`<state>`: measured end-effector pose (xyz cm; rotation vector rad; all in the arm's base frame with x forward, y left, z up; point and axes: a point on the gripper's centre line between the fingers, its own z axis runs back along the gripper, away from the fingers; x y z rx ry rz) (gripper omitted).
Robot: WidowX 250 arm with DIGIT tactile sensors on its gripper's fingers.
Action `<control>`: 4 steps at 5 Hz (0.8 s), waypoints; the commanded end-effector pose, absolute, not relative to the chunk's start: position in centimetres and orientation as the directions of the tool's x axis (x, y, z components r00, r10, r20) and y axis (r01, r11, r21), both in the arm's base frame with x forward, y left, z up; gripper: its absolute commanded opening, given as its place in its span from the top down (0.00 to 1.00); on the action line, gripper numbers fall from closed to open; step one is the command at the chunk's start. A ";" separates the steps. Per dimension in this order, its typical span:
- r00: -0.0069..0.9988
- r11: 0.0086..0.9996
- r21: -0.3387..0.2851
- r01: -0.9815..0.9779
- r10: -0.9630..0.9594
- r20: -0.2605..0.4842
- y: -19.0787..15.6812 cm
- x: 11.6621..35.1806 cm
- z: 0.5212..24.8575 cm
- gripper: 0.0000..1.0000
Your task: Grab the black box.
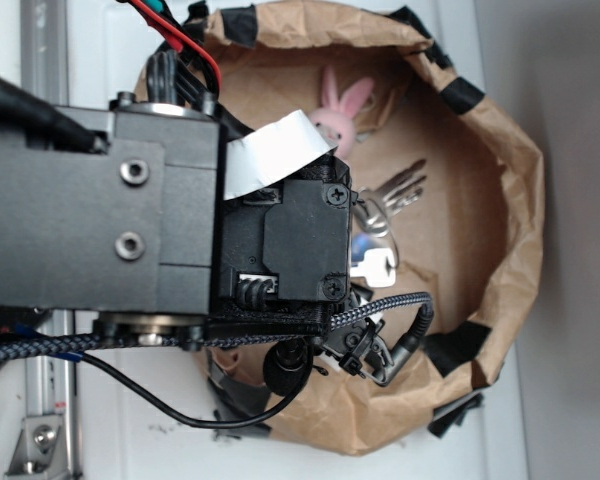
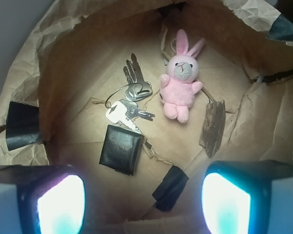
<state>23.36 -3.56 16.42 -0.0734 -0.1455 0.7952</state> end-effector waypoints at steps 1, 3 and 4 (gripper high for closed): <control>0.684 0.694 -0.149 -0.705 0.720 0.118 -3.1 23.6 17.1 0.00; 0.557 0.576 -0.028 -0.817 0.801 0.220 -0.8 26.0 7.3 0.00; 0.556 0.578 -0.041 -0.815 0.801 0.223 -0.9 26.1 6.5 0.00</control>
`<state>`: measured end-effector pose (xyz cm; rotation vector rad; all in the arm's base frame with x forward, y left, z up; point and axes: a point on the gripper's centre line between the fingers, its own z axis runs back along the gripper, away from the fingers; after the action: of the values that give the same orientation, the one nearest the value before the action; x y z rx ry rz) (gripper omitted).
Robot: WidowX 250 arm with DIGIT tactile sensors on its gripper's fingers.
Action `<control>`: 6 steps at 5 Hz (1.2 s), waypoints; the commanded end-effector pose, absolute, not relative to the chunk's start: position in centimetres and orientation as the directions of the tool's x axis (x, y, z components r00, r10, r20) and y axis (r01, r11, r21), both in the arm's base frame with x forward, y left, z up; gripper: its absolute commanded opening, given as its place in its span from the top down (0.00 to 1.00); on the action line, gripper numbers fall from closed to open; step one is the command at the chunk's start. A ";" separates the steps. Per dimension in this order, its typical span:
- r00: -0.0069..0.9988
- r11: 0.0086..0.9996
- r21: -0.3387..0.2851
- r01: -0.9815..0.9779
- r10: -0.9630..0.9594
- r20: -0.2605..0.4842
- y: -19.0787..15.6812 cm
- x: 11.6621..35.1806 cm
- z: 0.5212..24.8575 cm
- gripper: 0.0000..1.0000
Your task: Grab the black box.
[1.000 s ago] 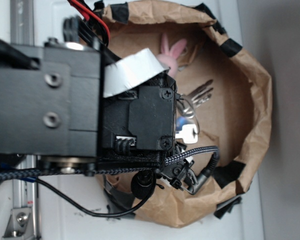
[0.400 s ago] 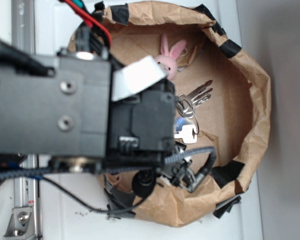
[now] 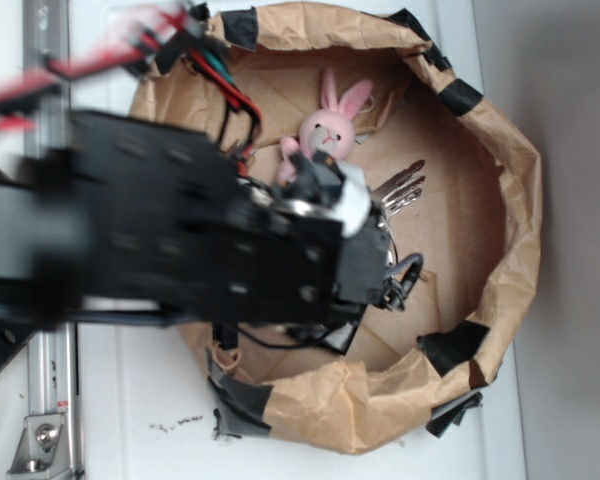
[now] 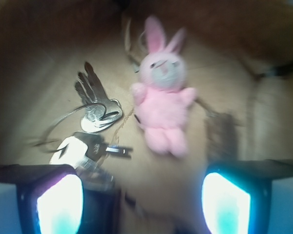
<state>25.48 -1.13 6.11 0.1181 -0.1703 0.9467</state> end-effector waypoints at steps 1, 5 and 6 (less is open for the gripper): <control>0.616 0.625 -0.022 -0.780 0.775 0.139 -3.4 25.4 5.0 0.00; 0.608 0.616 -0.064 -0.785 0.786 0.112 -5.0 25.0 6.2 0.00; 0.618 0.622 -0.047 -0.781 0.782 0.085 -5.7 25.9 4.8 0.00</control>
<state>25.57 -5.87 4.06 0.0212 -0.0714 0.9132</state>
